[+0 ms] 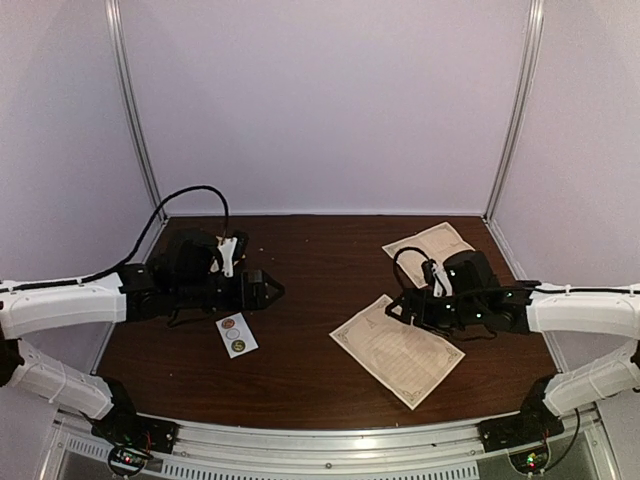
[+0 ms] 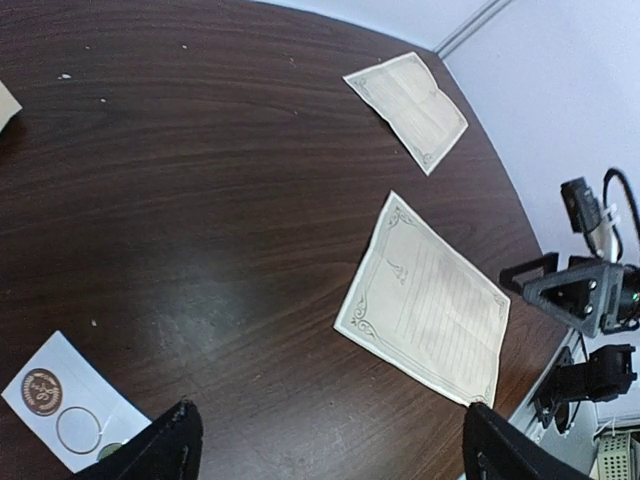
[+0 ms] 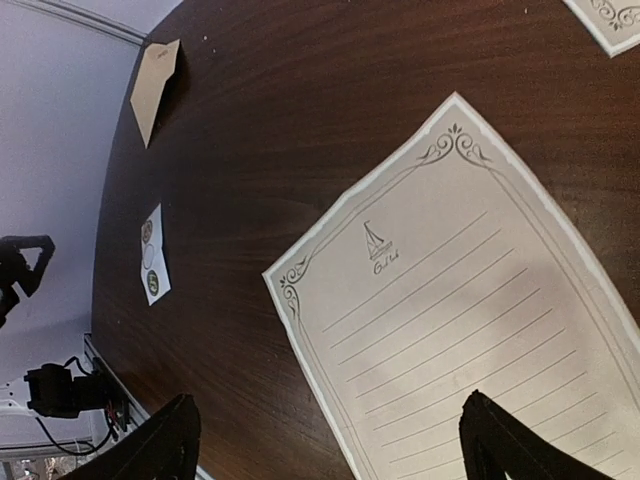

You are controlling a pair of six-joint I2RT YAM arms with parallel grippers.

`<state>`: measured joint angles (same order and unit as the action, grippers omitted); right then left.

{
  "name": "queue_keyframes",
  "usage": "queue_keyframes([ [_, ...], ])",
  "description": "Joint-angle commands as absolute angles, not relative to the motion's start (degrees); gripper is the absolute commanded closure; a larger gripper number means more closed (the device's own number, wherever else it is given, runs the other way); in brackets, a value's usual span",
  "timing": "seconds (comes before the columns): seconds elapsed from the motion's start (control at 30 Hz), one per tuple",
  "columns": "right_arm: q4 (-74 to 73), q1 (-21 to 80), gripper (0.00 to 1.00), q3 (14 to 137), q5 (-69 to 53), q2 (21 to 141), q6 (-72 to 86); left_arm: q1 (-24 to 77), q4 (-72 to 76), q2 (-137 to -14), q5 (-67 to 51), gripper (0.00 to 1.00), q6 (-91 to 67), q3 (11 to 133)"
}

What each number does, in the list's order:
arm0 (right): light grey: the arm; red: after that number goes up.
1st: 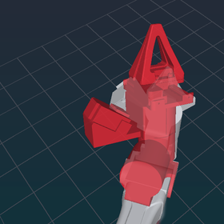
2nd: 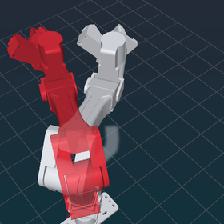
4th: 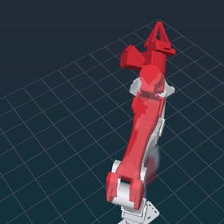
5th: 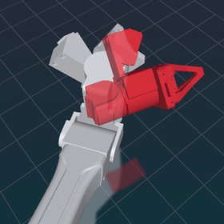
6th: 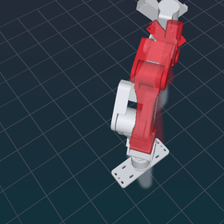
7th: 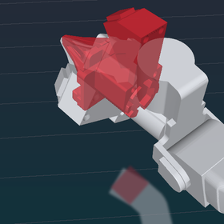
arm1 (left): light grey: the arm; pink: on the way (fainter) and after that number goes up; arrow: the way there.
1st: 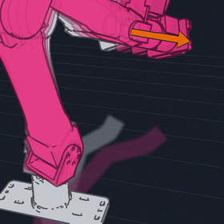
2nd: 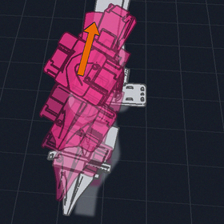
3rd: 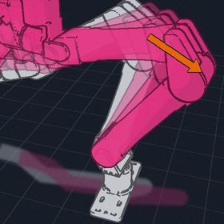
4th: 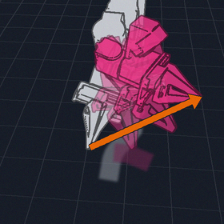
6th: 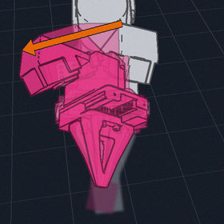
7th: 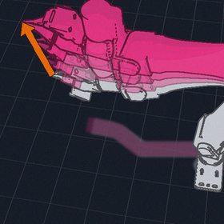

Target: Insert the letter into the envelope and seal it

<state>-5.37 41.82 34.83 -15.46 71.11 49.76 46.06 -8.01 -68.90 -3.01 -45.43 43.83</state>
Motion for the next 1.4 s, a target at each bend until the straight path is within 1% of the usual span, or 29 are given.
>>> queue_keyframes([
  [0.0,-18.54,35.29,0.09,35.03,-11.00,64.83,42.16,51.21,-4.39,-75.38,0.84,0.08,-46.67,49.81],
  [0.13,-21.93,25.94,0.09,30.88,-14.75,58.85,38.32,55.47,-2.07,-81.48,2.04,0.10,-48.03,53.85],
  [0.23,-22.82,20.52,0.08,27.55,-17.98,55.55,36.31,57.45,-0.78,-86.86,1.64,0.16,-49.16,56.99],
  [0.37,-22.04,15.48,0.09,23.21,-20.80,54.30,35.05,58.89,-0.47,-92.65,0.82,0.22,-49.63,60.97],
  [0.5,-21.03,12.09,0.09,20.70,-22.79,53.95,35.04,59.43,1.52,-96.85,0.00,0.36,-50.19,63.20],
  [0.53,-20.55,11.65,0.09,20.21,-23.25,53.63,35.25,59.49,2.10,-97.71,-1.72,0.38,-50.37,63.41],
  [0.7,-18.45,10.25,0.10,18.09,-25.50,53.32,36.34,59.76,4.15,-101.27,-1.89,0.49,-51.10,63.99],
  [0.97,-16.22,10.11,0.16,14.39,-29.26,51.79,38.95,59.85,6.30,-106.72,-4.68,0.56,-50.32,65.83],
  [1.37,-13.53,10.10,0.19,10.60,-32.87,50.21,43.30,59.85,7.87,-112.81,-8.64,0.62,-49.57,66.74],
])
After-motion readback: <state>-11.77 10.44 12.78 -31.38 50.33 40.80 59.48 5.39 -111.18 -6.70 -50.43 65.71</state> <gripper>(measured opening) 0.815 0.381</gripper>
